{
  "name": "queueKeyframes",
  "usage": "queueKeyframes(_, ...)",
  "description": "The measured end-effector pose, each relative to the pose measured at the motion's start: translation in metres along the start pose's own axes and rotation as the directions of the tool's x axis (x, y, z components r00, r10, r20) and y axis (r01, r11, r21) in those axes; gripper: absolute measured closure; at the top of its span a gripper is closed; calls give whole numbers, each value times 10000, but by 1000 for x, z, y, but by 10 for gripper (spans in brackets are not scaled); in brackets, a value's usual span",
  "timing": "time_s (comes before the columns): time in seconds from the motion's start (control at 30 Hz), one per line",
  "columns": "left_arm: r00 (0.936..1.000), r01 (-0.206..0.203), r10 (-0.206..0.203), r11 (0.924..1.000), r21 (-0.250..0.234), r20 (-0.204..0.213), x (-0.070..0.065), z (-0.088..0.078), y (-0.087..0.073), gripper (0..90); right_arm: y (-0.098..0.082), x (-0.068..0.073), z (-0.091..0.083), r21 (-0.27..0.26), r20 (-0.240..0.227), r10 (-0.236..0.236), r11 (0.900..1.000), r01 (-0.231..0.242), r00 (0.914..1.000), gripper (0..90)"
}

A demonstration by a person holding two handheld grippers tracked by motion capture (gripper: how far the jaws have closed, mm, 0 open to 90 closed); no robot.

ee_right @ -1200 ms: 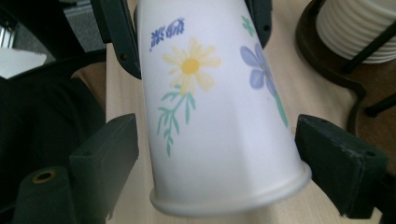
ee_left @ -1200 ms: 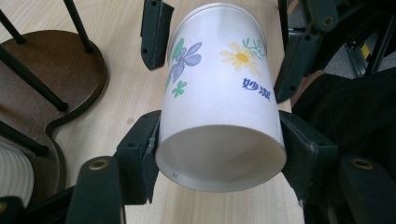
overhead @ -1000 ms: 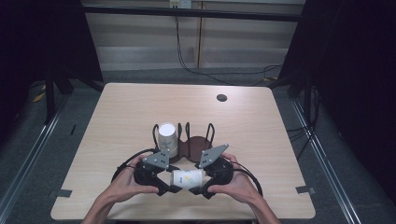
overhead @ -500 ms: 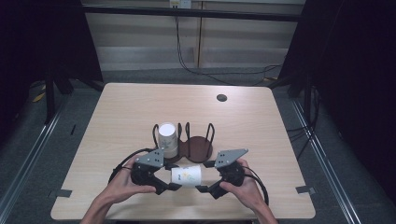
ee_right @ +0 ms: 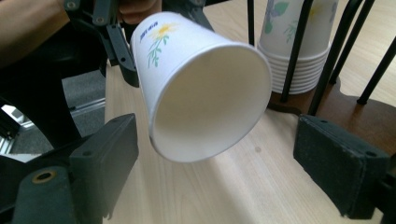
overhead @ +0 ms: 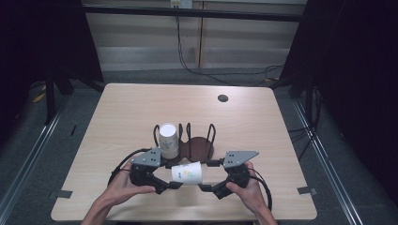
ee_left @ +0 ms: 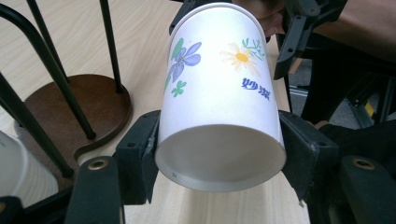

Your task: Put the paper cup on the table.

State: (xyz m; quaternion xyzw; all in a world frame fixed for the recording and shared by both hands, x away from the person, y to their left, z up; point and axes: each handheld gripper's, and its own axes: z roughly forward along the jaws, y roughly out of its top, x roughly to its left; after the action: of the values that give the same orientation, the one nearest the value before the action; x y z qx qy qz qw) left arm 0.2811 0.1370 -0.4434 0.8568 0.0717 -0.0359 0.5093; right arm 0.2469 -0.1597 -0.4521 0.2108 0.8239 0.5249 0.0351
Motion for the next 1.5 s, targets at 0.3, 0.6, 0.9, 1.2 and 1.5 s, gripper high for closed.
queueKeyframes(0.3,9999,35,-31,9996,-280,123,-1,1,1,361,3,2,2,-158,-192,46,9999,-49,9998,136)
queueKeyframes(0.6,9997,-42,52,9991,-420,229,-2,2,2,361,11,3,6,-360,-399,-78,9993,64,9992,135)
queueKeyframes(0.9,9992,63,-36,9975,-702,388,-3,0,3,361,10,3,8,-583,-680,-68,9983,29,9977,136)
queueKeyframes(1.2,9984,75,-31,9970,-772,561,-4,2,3,360,10,0,9,-786,-1078,133,9967,-218,9941,162)
queueKeyframes(1.5,9981,96,-45,9966,-818,621,-3,3,3,361,10,-3,6,-1014,-1183,320,9939,-441,9925,220)
